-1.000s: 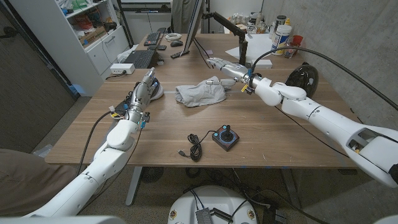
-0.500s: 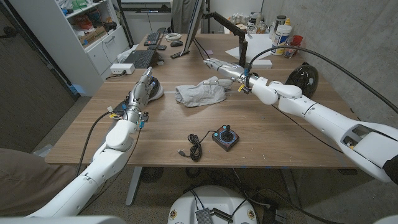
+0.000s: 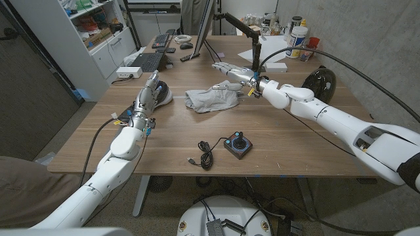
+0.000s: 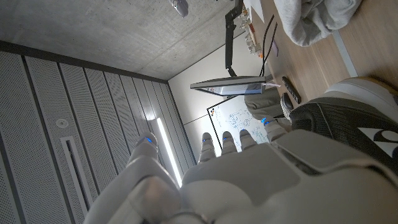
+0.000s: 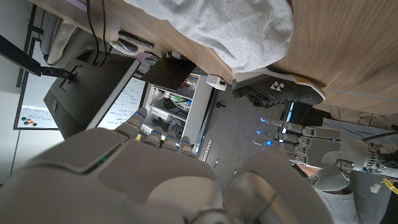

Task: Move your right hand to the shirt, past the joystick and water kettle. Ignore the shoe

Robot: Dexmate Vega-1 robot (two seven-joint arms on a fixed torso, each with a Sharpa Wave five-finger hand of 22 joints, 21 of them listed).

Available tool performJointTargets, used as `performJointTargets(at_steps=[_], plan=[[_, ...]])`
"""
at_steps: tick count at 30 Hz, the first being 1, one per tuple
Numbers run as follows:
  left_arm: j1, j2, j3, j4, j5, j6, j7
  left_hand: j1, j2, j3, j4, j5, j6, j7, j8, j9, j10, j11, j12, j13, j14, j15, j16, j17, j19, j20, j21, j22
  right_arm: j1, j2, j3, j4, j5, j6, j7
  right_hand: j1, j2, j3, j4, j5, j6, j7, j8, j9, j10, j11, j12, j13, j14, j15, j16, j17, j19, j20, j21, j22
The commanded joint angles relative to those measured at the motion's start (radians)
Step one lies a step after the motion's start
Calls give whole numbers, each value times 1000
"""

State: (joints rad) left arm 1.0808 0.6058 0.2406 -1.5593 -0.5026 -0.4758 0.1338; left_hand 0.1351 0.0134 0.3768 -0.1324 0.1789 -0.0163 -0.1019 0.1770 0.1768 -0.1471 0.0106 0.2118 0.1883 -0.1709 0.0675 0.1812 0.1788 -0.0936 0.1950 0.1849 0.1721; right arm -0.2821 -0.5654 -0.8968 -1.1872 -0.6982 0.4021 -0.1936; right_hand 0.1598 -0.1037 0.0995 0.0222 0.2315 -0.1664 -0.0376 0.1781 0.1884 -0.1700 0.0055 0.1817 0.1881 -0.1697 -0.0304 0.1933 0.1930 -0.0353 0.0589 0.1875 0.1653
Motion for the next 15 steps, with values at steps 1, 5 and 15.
performJointTargets(at_steps=[1,5,15], plan=[[3,-2,-3,3,-4,-2,-2,12,3,1,-5,1,-7,-4,3,3,4,1,2,5,-30,-2,3,2,-3,-1,6,4,33,23,-35,46,-9,15,-9,1,12,-1,-2,6,-53,-6,10,4,-60,-9,1,5,-104,-3,-5,2,-7,3,-2,3],[6,1,-2,0,-3,2,-2,12,3,1,-5,1,-6,12,5,3,3,1,2,5,-27,-1,4,2,-2,0,7,4,40,31,-45,57,-20,3,-19,2,13,-1,-2,7,-52,-8,11,4,-63,-12,1,5,-106,-3,-5,2,-8,3,-3,3],[9,4,-2,-2,-4,6,-4,13,3,1,-5,1,-1,14,7,3,3,3,2,5,-26,0,5,2,-1,-1,7,4,53,41,-64,70,-32,-5,-28,0,13,-4,-1,8,-45,-5,14,4,-62,-10,4,5,-105,-2,-3,2,-8,5,-2,3]])
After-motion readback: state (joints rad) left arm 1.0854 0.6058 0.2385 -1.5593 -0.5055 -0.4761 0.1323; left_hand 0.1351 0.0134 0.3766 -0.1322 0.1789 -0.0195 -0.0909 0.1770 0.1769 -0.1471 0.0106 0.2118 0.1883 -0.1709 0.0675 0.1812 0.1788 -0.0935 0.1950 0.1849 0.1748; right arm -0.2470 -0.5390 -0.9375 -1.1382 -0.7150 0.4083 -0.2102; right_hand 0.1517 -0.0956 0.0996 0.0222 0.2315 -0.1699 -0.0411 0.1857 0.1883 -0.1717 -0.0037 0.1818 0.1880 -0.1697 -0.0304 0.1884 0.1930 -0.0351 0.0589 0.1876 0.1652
